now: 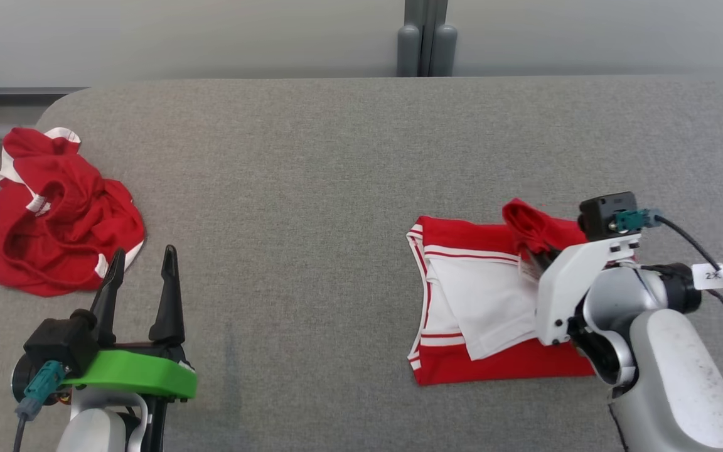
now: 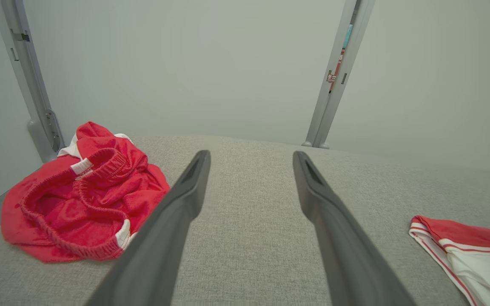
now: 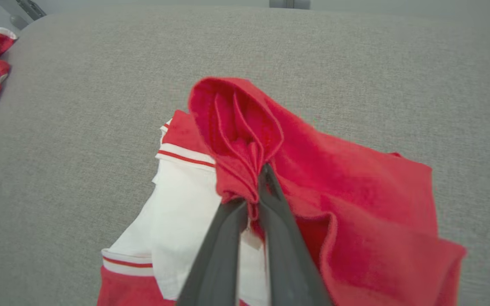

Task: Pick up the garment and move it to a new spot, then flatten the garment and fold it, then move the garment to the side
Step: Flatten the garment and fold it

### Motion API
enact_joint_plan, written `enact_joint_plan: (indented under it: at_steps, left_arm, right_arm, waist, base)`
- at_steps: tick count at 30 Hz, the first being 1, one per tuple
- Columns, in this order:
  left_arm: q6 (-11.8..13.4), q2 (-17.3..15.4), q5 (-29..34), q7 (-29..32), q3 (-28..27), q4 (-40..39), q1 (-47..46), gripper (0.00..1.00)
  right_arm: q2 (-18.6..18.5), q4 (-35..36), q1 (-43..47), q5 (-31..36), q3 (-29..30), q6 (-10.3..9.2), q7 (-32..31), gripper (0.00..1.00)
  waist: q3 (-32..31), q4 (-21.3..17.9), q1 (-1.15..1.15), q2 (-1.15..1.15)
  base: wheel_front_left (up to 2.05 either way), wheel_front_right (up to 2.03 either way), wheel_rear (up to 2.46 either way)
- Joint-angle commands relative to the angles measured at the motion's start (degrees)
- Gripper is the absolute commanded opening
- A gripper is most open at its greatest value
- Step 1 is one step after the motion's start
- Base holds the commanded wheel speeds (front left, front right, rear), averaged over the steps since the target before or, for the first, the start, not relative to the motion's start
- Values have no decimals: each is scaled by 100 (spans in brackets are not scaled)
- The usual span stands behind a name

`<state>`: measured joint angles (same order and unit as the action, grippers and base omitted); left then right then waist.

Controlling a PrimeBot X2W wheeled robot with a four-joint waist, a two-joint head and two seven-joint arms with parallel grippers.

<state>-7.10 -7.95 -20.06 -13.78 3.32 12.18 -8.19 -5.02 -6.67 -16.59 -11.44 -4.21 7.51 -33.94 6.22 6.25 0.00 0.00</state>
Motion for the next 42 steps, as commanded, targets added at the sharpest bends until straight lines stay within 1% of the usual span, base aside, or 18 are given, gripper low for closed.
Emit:
enact_joint_plan:
  at_steps: [1, 5, 9, 12, 15, 18, 19, 20, 22, 25, 27, 29, 32, 34, 37, 40, 42]
  left_arm:
    - [13, 7, -14, -34, -15, 9, 51, 100]
    - [24, 21, -47, -41, 6, 37, 16, 100]
    - [13, 10, -83, -67, 28, 119, -106, 100]
    - [6, 24, -89, -90, 65, 159, -130, 100]
    - [1, 23, -101, -95, 77, 201, -154, 100]
    - [-5, 22, -104, -104, 103, 244, -172, 100]
    - [-6, 31, -96, -110, 123, 245, -160, 100]
    - [-7, 40, -89, -114, 135, 242, -143, 100]
    - [-1, 42, -85, -120, 138, 245, -92, 100]
    - [-2, 0, -111, -124, 122, 274, -19, 100]
    - [26, -13, -117, -125, 108, 251, 40, 100]
    - [62, -24, -126, -127, 94, 209, 87, 100]
    - [86, -39, -143, -129, 83, 164, 152, 100]
    - [95, -34, -155, -130, 93, 149, 189, 100]
    - [102, -11, -155, -130, 135, 126, 218, 100]
    - [100, 19, -152, -129, 186, 114, 218, 100]
    - [100, 39, -144, -129, 236, 112, 206, 100]
  right_arm:
    - [40, -91, -8, -49, -69, -4, 85, 0]
    - [162, -479, -190, -6, -342, -4, 241, 0]
    - [199, -941, -406, 79, -357, -4, 454, 0]
    - [209, -1254, -591, -93, -432, -4, 616, 0]
    - [213, -1602, -762, -258, -633, -4, 693, 0]
    - [199, -1902, -870, -304, -728, -4, 750, 1]
    - [200, -1994, -893, -322, -745, -4, 770, 47]
    - [203, -2040, -911, -384, -750, -4, 830, 100]
    - [207, -2111, -914, -572, -835, -4, 872, 100]
    - [210, -1922, -820, -1237, -1083, -4, 834, 100]
    - [205, -1603, -735, -1771, -1263, -4, 783, 100]
    - [199, -1190, -693, -2127, -1366, -4, 752, 100]
    - [199, -511, -621, -2387, -1225, -4, 801, 100]
    - [200, -167, -568, -2330, -1030, -4, 867, 100]
    - [198, 256, -399, -1973, -420, -4, 1008, 100]
    - [145, 433, -169, -1291, 223, -3, 1099, 100]
    - [70, 509, 37, -800, 513, -3, 1168, 100]
  waist:
    - [32, 48, 0, 0]
    - [75, 141, 0, 0]
    - [109, 217, 0, 0]
    - [121, 271, 0, 0]
    - [125, 313, 0, 0]
    - [118, 347, 0, 0]
    - [105, 359, 0, 0]
    - [93, 368, 0, 0]
    - [55, 378, 0, 0]
    - [-26, 365, 0, 0]
    - [-72, 335, 0, 0]
    - [-111, 285, 0, 0]
    - [-153, 206, 0, 0]
    - [-172, 164, 0, 0]
    - [-192, 108, 0, 0]
    - [-195, 94, 0, 0]
    - [-188, 96, 0, 0]
  base:
    - [0, 0, 0]
    - [0, 0, 0]
    - [0, 0, 0]
    - [0, 0, 0]
    - [0, 0, 0]
    - [0, 0, 0]
    - [0, 0, 0]
    - [0, 0, 0]
    - [0, 0, 0]
    - [0, 0, 0]
    - [0, 0, 0]
    - [0, 0, 0]
    - [0, 0, 0]
    - [0, 0, 0]
    - [0, 0, 0]
    - [0, 0, 0]
    - [0, 0, 0]
